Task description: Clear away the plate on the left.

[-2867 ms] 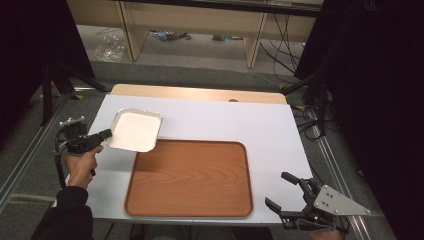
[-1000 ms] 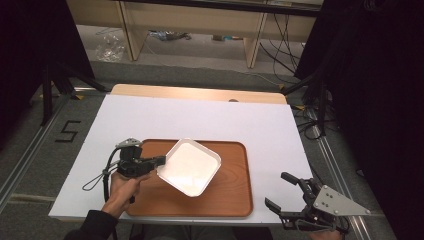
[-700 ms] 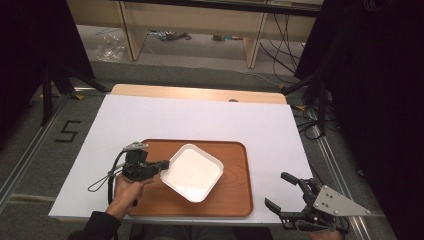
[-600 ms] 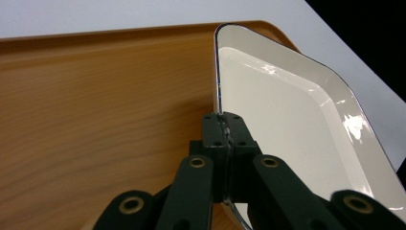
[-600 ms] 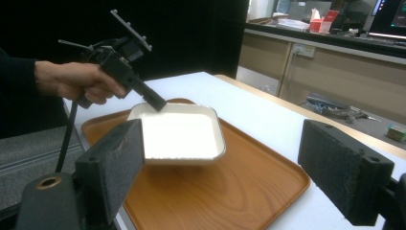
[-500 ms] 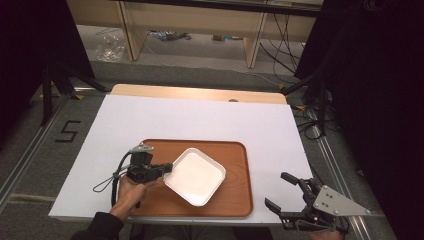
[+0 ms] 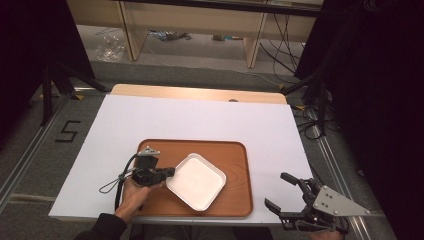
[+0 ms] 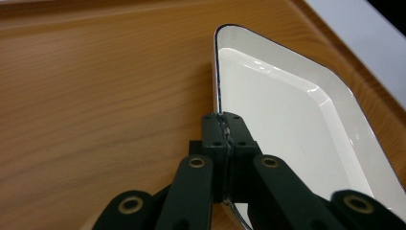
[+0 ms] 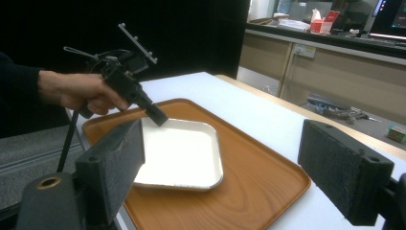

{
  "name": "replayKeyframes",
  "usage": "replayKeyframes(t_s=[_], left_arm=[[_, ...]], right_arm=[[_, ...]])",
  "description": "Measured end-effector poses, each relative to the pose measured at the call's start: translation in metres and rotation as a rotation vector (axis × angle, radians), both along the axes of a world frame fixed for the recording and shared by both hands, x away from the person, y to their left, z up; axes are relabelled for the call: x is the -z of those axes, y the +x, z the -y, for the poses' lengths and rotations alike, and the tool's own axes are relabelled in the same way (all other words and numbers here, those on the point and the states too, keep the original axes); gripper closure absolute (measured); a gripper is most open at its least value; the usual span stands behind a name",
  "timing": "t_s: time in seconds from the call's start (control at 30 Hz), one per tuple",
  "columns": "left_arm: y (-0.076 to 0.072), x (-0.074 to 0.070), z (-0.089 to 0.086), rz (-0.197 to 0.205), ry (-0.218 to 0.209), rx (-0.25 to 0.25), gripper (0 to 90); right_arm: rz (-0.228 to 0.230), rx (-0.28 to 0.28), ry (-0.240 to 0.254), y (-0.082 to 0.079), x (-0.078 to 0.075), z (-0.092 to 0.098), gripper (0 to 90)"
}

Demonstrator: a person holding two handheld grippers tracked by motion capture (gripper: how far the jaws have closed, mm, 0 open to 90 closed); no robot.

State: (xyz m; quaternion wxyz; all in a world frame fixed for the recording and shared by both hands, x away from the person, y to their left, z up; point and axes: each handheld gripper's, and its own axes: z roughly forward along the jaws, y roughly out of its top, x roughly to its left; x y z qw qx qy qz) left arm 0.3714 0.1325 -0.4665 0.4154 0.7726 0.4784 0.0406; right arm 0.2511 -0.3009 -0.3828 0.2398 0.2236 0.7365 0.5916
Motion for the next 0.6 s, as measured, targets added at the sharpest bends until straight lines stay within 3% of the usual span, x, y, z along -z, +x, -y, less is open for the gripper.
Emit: replayKeyframes(t_s=[0.23, 0.33, 0.6], left_arm=[[-0.0011, 0.0048, 0.0025, -0.035, -0.009, 0.002, 88.1], [-0.0039, 0.0035, 0.0068, -0.031, 0.041, 0.010, 88.0], [-0.0063, 0.0042, 0.0087, -0.061, 0.085, 0.015, 87.6]], right_arm=[[-0.008, 0.003, -0.006, -0.0003, 0.0000, 0.0000, 17.3], [-0.001, -0.002, -0.004, -0.0003, 0.0001, -0.0003, 17.3], [-0.007, 0.009, -0.003, -0.0003, 0.0002, -0.0001, 17.3]])
